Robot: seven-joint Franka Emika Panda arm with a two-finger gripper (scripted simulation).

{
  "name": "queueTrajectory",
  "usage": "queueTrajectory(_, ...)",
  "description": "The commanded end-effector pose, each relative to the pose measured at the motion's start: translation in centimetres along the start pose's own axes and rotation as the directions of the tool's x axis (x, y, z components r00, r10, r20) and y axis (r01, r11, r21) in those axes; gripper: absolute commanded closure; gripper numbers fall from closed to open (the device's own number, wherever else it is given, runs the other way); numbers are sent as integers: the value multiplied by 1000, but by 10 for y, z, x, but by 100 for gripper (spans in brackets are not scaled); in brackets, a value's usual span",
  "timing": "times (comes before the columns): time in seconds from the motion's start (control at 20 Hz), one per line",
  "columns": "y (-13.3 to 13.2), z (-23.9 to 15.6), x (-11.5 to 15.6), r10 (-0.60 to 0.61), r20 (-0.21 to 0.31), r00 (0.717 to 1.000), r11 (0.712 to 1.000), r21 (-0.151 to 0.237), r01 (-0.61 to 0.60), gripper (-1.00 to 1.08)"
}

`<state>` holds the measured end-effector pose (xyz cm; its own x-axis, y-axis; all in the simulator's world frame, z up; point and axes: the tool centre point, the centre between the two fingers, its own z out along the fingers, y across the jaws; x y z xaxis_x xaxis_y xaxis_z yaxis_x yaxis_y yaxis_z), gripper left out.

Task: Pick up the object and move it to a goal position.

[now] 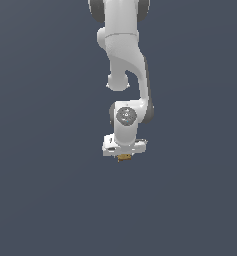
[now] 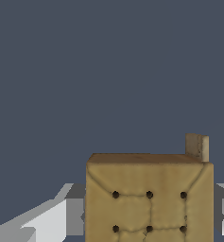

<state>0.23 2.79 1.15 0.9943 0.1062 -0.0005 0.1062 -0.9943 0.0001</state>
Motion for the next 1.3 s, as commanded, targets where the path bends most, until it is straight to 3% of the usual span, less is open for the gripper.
queueTrajectory(0.0, 0, 1, 0, 0, 0, 1000, 1000, 0, 0, 108)
queueTrajectory(0.7, -4, -15, 2, 0, -1, 1000, 1000, 0, 0, 108)
queueTrajectory(1.25, -25, -100, 10, 0, -1, 1000, 1000, 0, 0, 108)
